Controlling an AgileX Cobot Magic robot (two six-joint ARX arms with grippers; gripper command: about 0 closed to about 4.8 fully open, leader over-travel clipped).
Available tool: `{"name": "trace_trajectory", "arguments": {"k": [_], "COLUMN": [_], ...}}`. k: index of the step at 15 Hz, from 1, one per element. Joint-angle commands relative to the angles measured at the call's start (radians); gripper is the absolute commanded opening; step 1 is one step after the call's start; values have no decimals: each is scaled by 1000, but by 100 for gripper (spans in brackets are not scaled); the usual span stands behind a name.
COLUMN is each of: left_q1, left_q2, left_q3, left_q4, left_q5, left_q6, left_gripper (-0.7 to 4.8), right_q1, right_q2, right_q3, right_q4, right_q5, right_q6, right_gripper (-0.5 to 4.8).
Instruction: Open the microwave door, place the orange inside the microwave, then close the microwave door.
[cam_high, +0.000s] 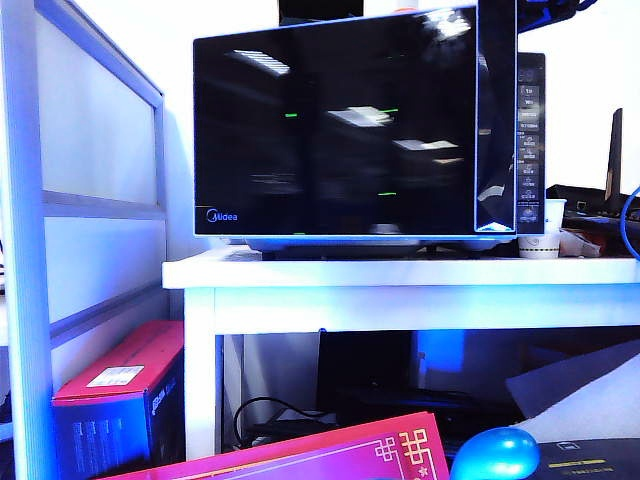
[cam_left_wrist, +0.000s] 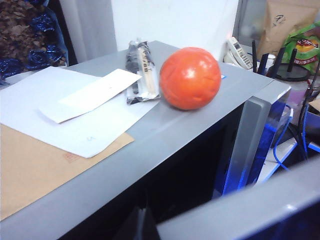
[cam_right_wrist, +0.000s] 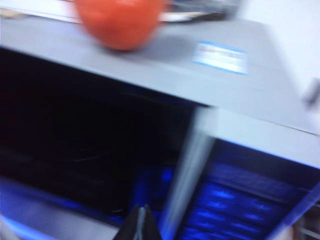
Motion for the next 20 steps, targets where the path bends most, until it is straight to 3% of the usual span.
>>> {"name": "trace_trajectory", "arguments": {"k": [1, 6, 11, 12, 16, 20], "left_q1": [-1, -1, -16, -16, -36, -39], "left_q2": [-4, -3, 45, 58, 122, 152], "left_q3": [6, 5, 5, 6, 5, 5], "left_q4": [14, 46, 89, 89, 84, 51], "left_q5": [5, 5, 75, 80, 90, 85], "left_q6": [-4, -23, -82, -82, -107, -130], "left_gripper": [-4, -4, -4, -4, -4, -4], "right_q1": [13, 12, 12, 12, 13, 12], "right_q2": [-39, -101, -101, -101, -106, -106], "right_q3": [5, 5, 5, 5, 5, 5], "right_q4": [34, 50, 62, 74, 169, 193], "right_q5": [-75, -135, -372, -371, -260, -1], "right_q6": [3, 3, 4, 4, 4, -12], "right_gripper": [18, 12, 12, 12, 12, 12]}}
